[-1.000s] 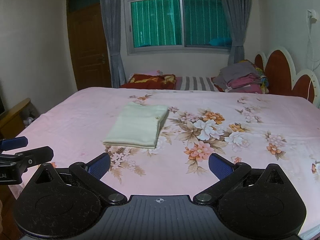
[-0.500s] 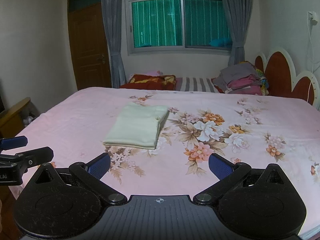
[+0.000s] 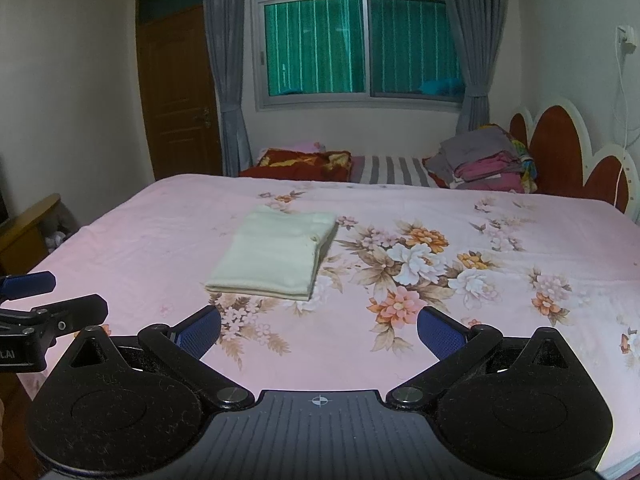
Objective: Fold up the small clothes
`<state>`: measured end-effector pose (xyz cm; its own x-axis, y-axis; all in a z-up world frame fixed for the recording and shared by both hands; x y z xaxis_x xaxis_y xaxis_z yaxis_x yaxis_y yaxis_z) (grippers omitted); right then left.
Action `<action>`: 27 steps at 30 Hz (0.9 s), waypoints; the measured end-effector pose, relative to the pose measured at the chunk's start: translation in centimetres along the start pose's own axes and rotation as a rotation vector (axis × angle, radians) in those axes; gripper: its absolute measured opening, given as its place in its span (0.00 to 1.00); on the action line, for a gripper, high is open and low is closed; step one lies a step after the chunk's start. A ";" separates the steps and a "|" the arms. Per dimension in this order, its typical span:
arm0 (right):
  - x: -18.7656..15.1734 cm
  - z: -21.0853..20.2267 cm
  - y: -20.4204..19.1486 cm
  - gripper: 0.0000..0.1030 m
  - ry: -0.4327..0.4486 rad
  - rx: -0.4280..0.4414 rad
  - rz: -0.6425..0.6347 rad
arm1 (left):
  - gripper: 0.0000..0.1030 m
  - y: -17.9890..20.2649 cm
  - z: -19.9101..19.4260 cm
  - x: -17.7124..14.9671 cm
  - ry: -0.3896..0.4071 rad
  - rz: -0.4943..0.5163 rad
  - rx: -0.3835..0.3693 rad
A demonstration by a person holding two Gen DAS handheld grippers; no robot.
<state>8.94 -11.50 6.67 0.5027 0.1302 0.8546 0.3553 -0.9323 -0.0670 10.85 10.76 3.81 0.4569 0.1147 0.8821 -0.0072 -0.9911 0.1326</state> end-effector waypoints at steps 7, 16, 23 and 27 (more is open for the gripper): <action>-0.2 0.1 0.2 1.00 -0.006 0.005 0.002 | 1.00 -0.3 0.2 0.1 0.000 0.003 0.001; -0.3 0.2 0.3 1.00 -0.005 0.005 0.007 | 0.99 -0.3 0.4 0.0 -0.003 0.005 0.001; -0.3 0.2 0.3 1.00 -0.007 0.004 0.006 | 0.99 -0.4 0.5 0.0 -0.001 0.006 0.004; -0.5 0.4 0.3 1.00 -0.009 0.007 0.007 | 0.99 -0.4 0.6 -0.1 0.016 0.012 0.016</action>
<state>9.10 -11.72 6.06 0.5122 0.1269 0.8494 0.3575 -0.9308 -0.0765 11.39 11.13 3.41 0.4424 0.1034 0.8908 0.0014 -0.9934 0.1146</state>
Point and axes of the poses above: each gripper's, at about its wrist camera, not at the fingertips, and z roughly the way its jaws point, y to its right, x to its top, the point moved 3 cm from there along z, roughly the way its jaws point, and after that the axes turned 2 degrees about -z, right-handed, at the moved point
